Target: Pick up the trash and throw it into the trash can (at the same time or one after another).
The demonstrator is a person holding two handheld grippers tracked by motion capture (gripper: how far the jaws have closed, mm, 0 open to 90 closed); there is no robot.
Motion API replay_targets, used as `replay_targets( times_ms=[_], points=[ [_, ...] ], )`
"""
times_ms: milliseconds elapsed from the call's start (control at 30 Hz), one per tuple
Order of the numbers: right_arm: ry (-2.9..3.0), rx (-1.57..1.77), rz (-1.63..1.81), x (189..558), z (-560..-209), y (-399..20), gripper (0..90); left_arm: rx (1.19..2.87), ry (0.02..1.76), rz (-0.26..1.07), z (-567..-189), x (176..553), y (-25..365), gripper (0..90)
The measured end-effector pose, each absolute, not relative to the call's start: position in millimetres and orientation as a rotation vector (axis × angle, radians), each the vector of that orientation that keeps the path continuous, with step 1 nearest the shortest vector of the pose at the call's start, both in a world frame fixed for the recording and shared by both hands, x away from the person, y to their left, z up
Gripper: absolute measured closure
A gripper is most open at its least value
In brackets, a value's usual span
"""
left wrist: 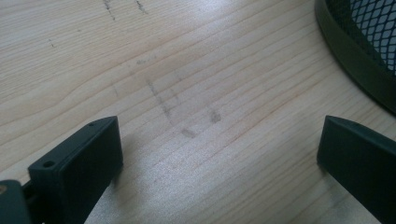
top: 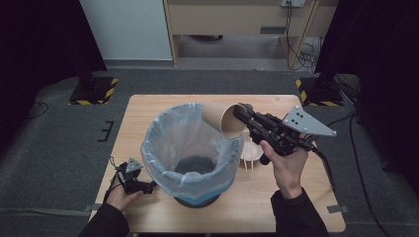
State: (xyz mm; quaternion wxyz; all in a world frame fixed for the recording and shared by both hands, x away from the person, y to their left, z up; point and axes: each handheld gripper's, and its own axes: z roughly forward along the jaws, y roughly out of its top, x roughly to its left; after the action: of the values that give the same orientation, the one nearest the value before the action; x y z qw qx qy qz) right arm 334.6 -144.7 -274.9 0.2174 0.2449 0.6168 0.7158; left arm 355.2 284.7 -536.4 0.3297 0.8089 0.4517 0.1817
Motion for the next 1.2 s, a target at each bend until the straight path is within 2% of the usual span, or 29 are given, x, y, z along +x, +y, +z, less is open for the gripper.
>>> replay_targets(
  times_ms=[367, 400, 433, 633, 800, 1033, 1200],
  points=[
    [1.873, 0.697, 1.891, 343.7, -293.2, -120.9, 82.2, 2.117, 1.182, 0.476, -536.3, 355.2, 284.7, 0.0],
    [1.884, 0.698, 1.887, 344.6, -294.3, -119.5, 80.5, 2.115, 1.181, 0.476, -536.5, 355.2, 284.6, 0.0],
    [1.898, 0.696, 1.887, 346.6, -296.2, -116.9, 74.3, 2.116, 1.181, 0.475, -536.4, 355.2, 284.7, 0.0],
    [1.905, 0.693, 1.863, 348.8, -297.0, -116.7, 64.9, 2.116, 1.181, 0.475, -536.4, 355.2, 284.7, 0.0],
    [1.835, 0.722, 1.824, 348.4, -285.3, -134.5, 49.4, 2.116, 1.181, 0.476, -536.4, 355.2, 284.7, 0.0],
    [1.734, 0.794, 1.841, 347.9, -279.2, -164.4, 43.6, 2.116, 1.181, 0.475, -536.4, 355.2, 284.7, 0.0],
    [1.660, 0.895, 1.833, 350.6, -292.1, -192.4, 42.3, 2.116, 1.181, 0.475, -536.4, 355.2, 284.7, 0.0]
  ],
)
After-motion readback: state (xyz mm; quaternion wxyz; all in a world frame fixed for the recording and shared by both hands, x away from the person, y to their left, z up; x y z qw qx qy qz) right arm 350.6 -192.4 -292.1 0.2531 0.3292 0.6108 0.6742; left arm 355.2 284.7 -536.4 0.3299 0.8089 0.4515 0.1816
